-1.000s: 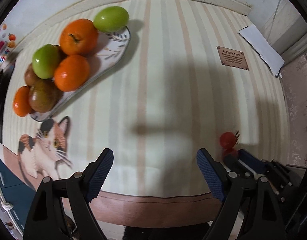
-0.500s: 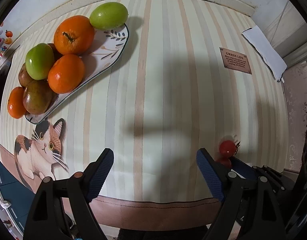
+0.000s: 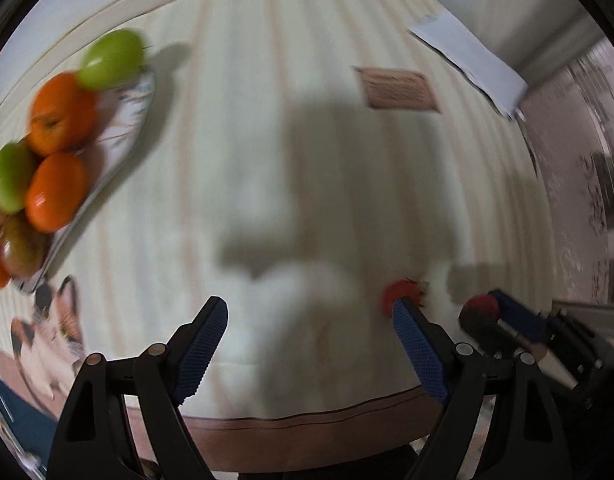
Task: Organize fruits
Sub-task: 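Move the right tool to the red cherry tomatoes and grasp one, then grasp the second cherry tomato with the left tool while the right holds its tomato, then set the cherry tomatoes on the plate with both tools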
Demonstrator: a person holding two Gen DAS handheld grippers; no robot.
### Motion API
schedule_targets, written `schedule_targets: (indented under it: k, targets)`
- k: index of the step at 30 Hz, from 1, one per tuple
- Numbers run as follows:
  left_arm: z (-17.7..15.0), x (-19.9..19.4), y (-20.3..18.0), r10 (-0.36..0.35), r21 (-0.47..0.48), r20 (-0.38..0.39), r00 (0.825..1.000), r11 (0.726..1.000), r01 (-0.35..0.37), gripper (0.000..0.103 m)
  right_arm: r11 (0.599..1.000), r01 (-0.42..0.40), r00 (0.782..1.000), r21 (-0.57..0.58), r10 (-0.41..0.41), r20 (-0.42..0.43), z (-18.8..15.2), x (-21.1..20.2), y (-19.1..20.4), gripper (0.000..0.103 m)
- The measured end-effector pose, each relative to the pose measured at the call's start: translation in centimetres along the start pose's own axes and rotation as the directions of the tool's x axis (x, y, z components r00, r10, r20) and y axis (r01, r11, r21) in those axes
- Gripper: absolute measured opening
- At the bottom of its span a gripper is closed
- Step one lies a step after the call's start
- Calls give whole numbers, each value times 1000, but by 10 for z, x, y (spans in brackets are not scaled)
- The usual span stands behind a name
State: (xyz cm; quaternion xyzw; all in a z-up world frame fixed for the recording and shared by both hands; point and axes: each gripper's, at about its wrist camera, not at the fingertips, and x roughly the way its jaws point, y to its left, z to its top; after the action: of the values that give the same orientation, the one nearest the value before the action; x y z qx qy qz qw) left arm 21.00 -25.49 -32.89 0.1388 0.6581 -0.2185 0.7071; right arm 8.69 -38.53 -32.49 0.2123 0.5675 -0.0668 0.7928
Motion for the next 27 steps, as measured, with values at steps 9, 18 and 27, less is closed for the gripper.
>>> schedule_targets:
  k: [9, 18, 27]
  targets:
    - [4, 28, -40, -21, 135, -47, 999, 990, 28, 63, 995, 35, 999, 93, -37, 12, -1, -7, -34, 32]
    - [6, 33, -57, -6, 179, -4, 1000, 984, 7, 24, 995, 38, 999, 96, -40, 19, 0, -8, -30, 33]
    - [2, 10, -32, -31, 120, 56, 998, 992, 24, 23, 997, 18, 999, 69, -21, 50, 16, -16, -13, 33]
